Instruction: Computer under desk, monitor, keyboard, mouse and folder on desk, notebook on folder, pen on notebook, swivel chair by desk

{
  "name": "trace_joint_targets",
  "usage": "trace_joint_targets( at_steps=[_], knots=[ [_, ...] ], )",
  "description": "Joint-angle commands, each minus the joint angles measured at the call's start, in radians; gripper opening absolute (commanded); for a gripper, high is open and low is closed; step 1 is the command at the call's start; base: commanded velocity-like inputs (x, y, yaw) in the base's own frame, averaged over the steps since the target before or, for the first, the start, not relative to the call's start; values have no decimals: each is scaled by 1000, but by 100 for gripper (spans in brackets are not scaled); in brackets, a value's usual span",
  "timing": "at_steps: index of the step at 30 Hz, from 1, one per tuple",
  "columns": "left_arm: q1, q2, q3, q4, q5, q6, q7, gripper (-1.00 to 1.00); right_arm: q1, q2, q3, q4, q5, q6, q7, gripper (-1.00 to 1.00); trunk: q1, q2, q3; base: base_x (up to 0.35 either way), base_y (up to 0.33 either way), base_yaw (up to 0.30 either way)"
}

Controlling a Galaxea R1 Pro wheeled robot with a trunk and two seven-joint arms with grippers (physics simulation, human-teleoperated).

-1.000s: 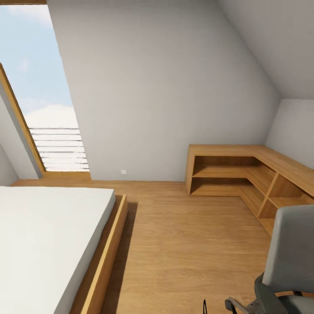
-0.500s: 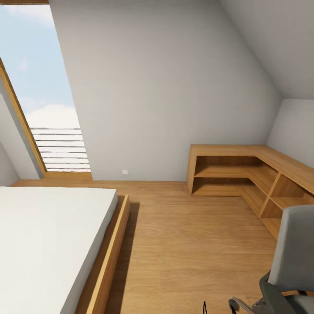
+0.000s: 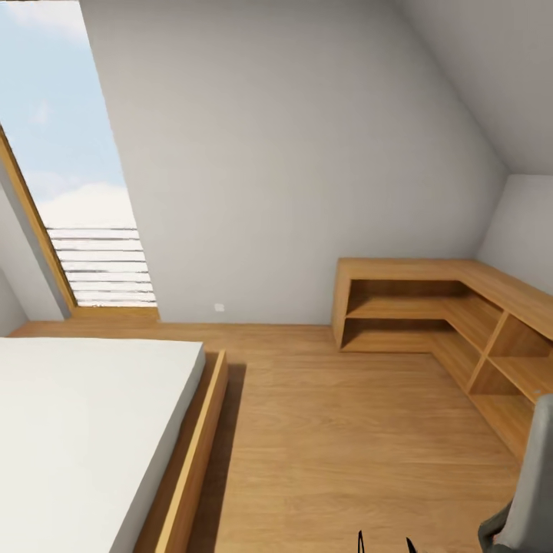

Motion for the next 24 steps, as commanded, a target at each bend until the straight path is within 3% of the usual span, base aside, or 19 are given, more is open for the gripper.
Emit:
trace_joint_targets(
  at_steps=[1, 24],
  knots=[
    [-1, 0, -8, 0, 0, -2, 10, 100, -1, 1, 9, 2, -4, -2, -5, 100, 1, -1, -1, 324, 2, 0],
    [0, 0, -8, 0, 0, -2, 10, 100, -1, 1, 9, 2, -4, -2, -6, 100, 1, -1, -1, 327, 0, 0]
  ],
)
